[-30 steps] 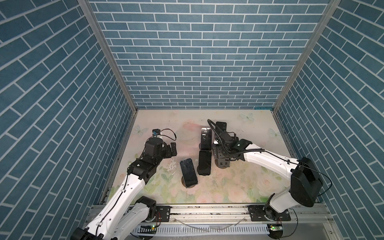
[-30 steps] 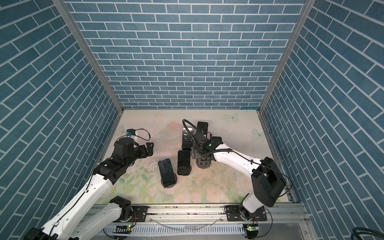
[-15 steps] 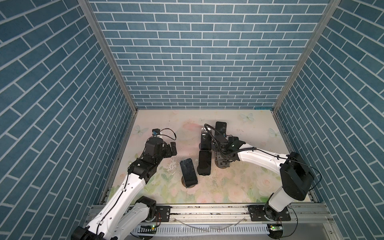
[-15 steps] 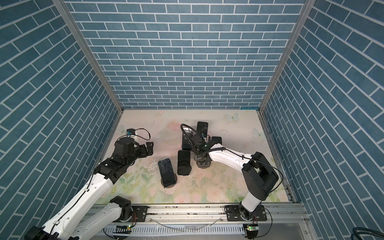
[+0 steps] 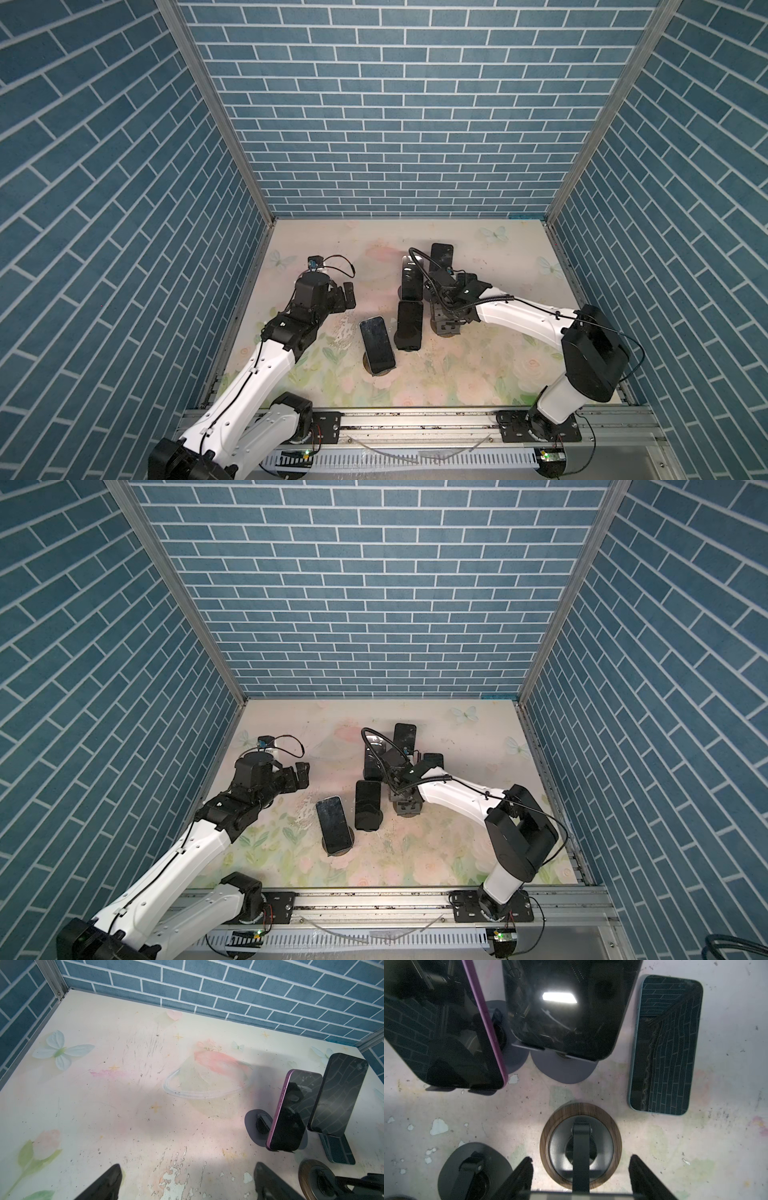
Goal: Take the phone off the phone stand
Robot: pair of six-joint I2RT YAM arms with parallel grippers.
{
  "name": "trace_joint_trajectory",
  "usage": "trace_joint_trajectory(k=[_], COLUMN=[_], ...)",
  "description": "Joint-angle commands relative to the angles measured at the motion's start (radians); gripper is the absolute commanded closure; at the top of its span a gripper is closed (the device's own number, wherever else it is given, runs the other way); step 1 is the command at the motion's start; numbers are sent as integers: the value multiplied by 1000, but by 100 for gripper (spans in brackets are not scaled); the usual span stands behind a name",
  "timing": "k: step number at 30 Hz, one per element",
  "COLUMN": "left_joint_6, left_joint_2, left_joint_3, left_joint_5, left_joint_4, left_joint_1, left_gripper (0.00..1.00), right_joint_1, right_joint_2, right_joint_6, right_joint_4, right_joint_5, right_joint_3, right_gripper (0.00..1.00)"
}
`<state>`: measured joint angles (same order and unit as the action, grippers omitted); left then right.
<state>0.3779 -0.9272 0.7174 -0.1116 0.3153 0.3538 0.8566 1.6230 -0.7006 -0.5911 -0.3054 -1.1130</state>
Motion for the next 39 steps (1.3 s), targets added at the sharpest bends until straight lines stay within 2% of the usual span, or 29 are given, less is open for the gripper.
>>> trace_joint_trajectory(k=[1,10,21,29,39], left_joint_6=[-5,-13,-16,-17,-10], left_joint_2=[5,10,10,5,32], left_joint_3=[-12,-15,-16,-16,-15], left_joint_5=[-12,-20,-33,-42,-53], left_joint_4=[-18,-7,-7,3,36], left_joint_1=[5,4,5,5,5], left_gripper=[0,0,0,0,0], right_joint_1=[5,-44,-313,-440,-557], right_joint_2=[-80,-214,-354,-277,-119], right_joint_6=[23,44,125,214,274], right_joint_4=[-37,-89,-87,-40,73], right_joint_5=[-38,-95,-87,-99,-11], right_joint_3=[-11,-11,112,100,25], right_gripper=[52,51,51,51,50])
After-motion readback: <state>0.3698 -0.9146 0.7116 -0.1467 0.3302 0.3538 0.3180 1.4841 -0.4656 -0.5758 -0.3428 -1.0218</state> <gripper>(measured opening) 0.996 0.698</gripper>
